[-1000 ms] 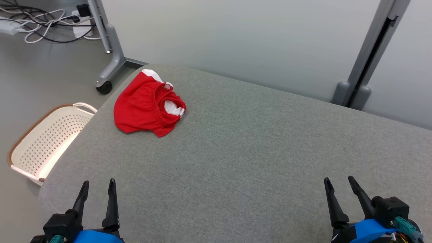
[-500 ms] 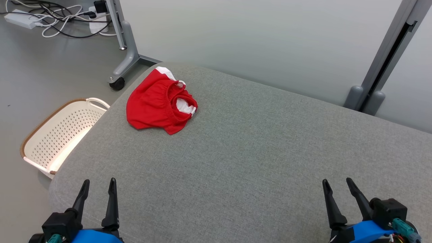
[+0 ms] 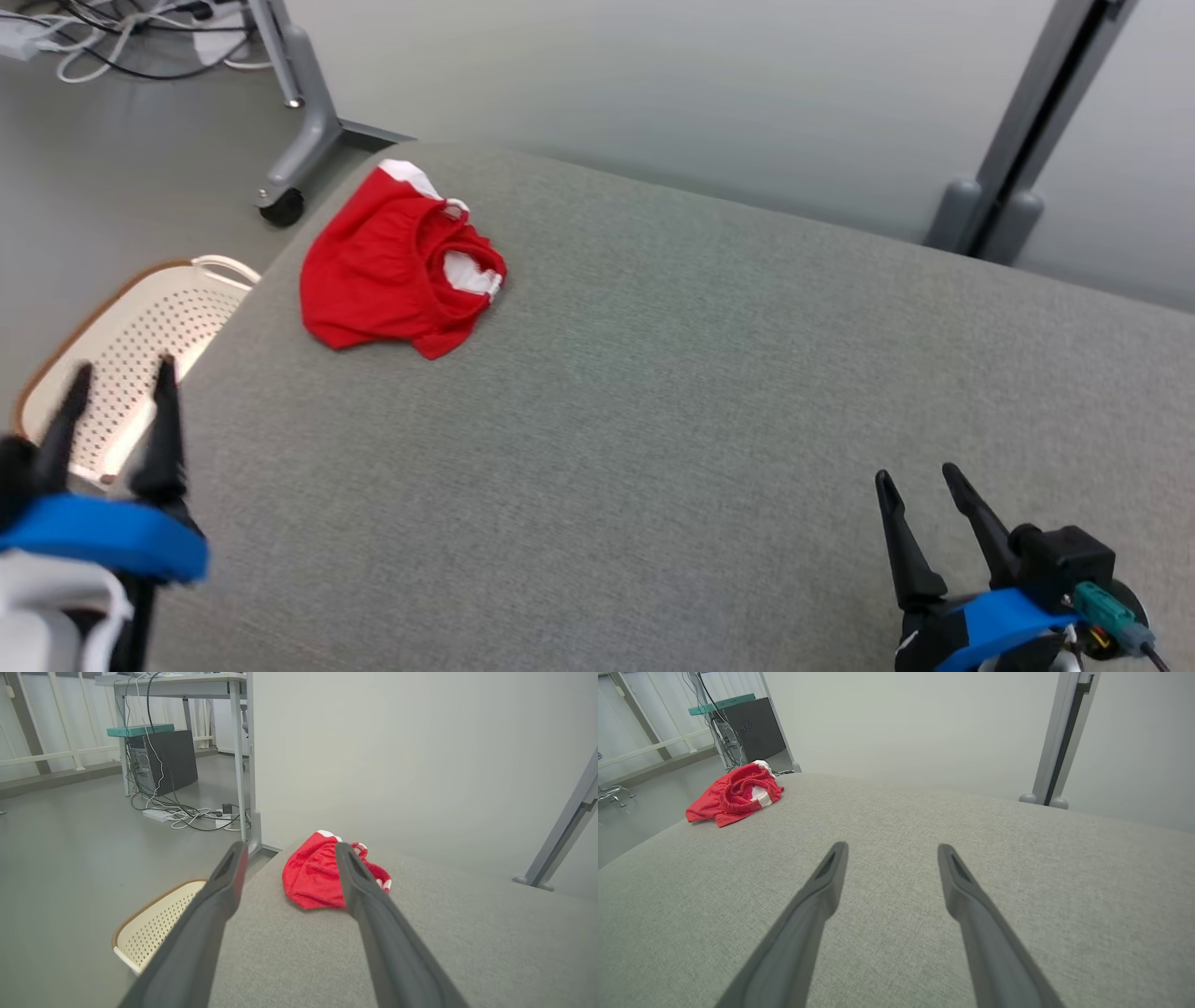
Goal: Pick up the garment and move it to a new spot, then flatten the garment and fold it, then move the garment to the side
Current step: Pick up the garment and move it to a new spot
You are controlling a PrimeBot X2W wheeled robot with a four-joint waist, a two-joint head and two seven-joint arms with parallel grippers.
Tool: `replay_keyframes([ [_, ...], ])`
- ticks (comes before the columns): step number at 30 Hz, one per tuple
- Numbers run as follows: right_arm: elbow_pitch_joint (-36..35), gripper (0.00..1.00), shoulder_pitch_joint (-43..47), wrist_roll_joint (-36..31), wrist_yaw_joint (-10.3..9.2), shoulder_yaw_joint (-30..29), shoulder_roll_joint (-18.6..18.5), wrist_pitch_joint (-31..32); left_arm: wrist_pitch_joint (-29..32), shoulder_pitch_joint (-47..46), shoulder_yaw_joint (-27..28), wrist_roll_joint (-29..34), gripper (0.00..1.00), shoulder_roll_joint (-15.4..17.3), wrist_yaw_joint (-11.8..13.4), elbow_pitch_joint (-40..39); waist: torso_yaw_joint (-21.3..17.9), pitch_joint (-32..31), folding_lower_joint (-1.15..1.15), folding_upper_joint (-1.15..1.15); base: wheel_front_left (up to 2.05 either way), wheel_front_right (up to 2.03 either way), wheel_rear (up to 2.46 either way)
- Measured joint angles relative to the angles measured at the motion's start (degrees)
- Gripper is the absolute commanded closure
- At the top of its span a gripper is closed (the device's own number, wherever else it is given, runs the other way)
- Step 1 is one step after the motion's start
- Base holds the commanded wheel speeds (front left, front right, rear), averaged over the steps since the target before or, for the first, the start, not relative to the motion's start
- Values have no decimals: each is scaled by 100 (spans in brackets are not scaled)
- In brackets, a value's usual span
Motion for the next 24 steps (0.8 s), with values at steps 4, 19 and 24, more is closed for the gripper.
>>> replay_keyframes([
  [4,-149,0,-141,-91,0,46,1,74,480,-614,255,-283,0,341,-38,-3,-253,318,0,0,0,0,0],
  [19,-1047,0,-988,-370,0,497,-147,412,1998,-2727,838,-1077,0,1184,203,1370,-1769,2320,3,1,0,0,0],
  [24,-1319,0,-1171,-415,0,570,-224,503,2229,-3172,980,-1177,0,1575,170,1859,-2148,2925,2,1,0,0,0],
])
